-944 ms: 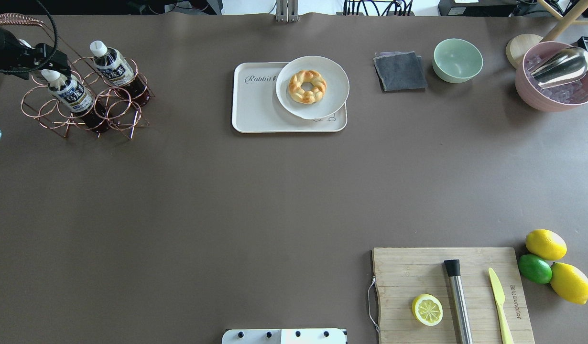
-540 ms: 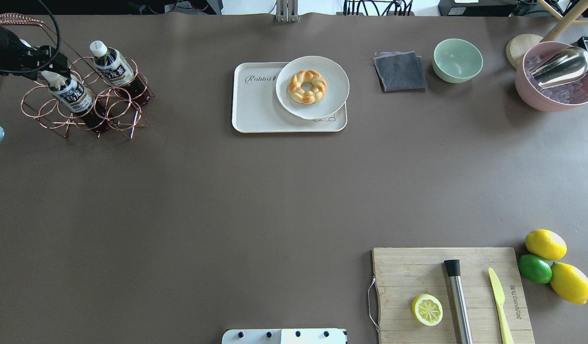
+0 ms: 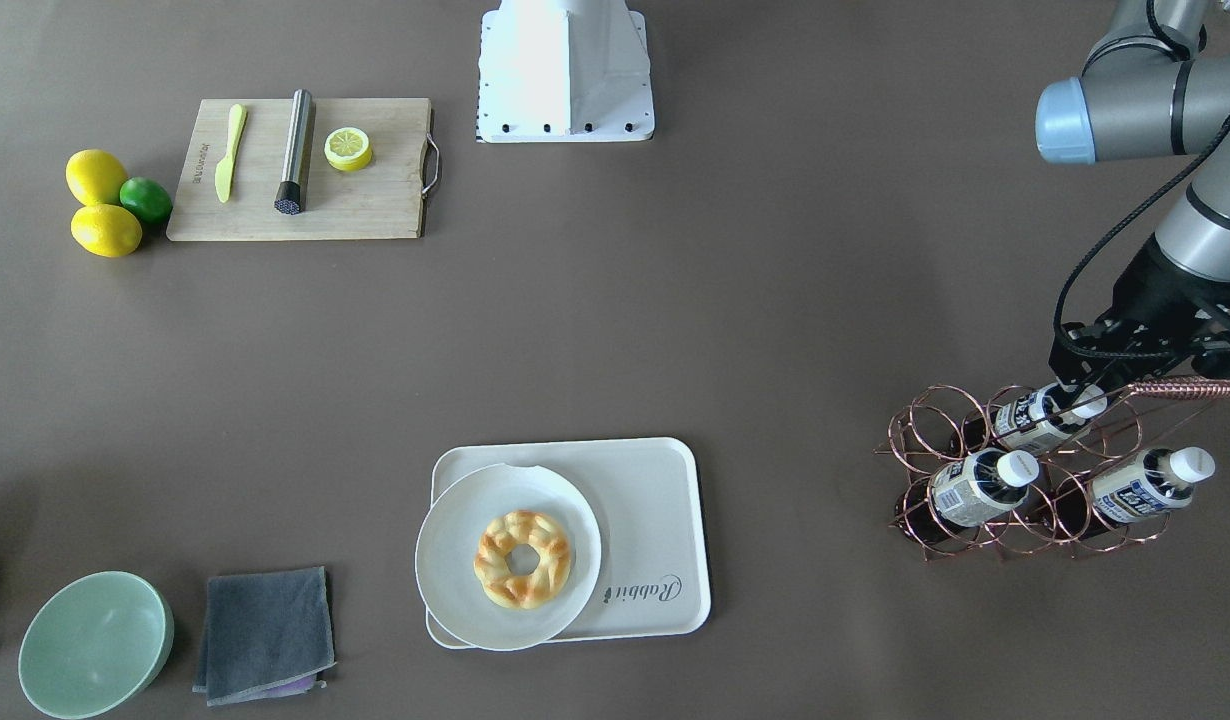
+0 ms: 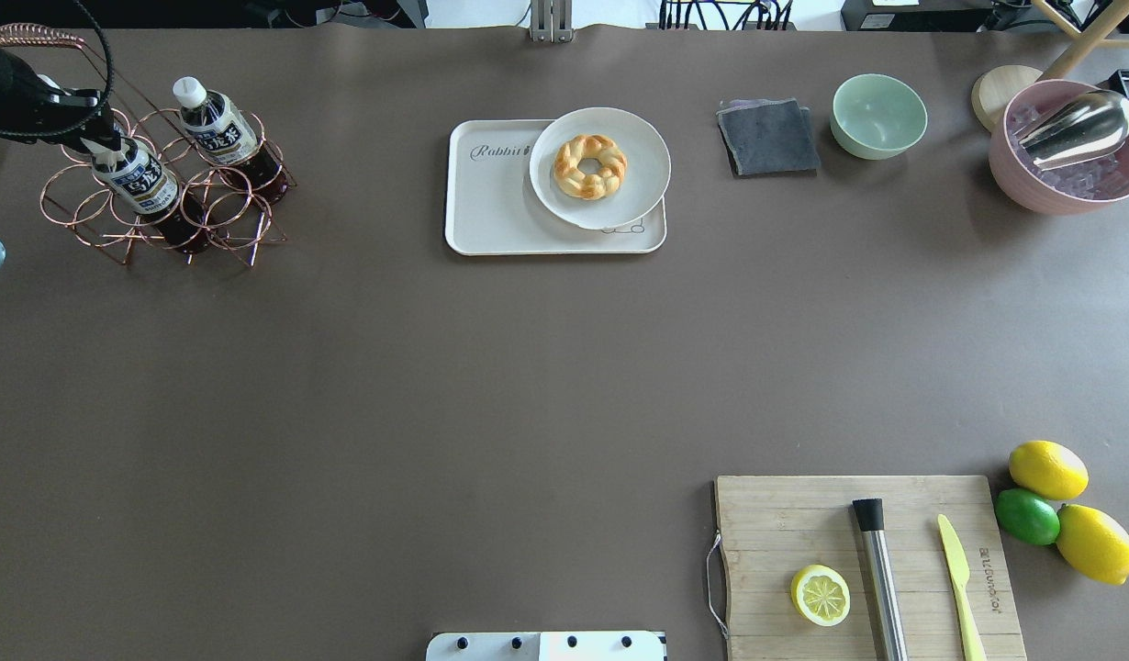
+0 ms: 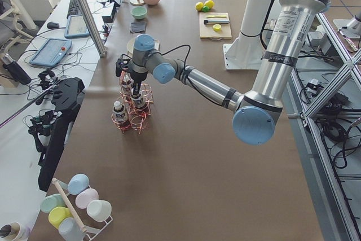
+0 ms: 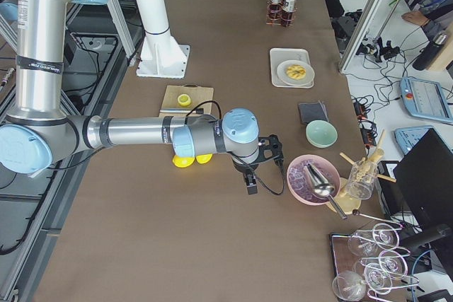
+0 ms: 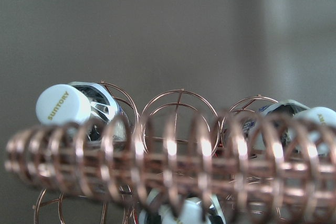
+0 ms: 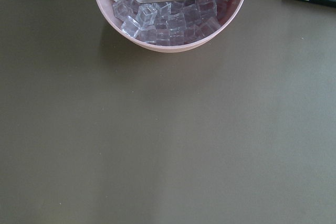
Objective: Place tea on tray
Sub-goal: 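Reach the left gripper down to a tea bottle in the copper rack, then grasp the white-capped tea bottle and lift it from the rack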
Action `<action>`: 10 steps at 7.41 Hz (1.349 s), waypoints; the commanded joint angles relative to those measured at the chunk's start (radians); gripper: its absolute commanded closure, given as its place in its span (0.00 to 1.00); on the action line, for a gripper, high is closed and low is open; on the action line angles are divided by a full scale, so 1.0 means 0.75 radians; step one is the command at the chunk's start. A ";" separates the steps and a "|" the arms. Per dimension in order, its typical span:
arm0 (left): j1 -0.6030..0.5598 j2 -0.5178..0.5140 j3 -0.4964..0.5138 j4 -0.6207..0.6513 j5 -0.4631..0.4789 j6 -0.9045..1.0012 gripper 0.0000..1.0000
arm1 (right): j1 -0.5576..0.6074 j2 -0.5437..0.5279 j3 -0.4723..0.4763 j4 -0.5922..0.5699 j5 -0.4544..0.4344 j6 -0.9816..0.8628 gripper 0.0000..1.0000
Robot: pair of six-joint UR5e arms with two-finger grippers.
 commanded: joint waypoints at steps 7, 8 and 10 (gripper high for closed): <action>-0.141 -0.043 -0.580 0.704 -0.007 0.101 1.00 | -0.010 -0.001 -0.005 -0.001 0.003 0.003 0.00; -0.037 -0.137 -0.584 0.767 -0.005 -0.056 1.00 | -0.012 -0.001 -0.003 -0.001 0.005 0.003 0.00; 0.194 -0.346 -0.586 0.869 0.026 -0.259 1.00 | -0.018 -0.001 -0.005 -0.001 0.003 0.005 0.00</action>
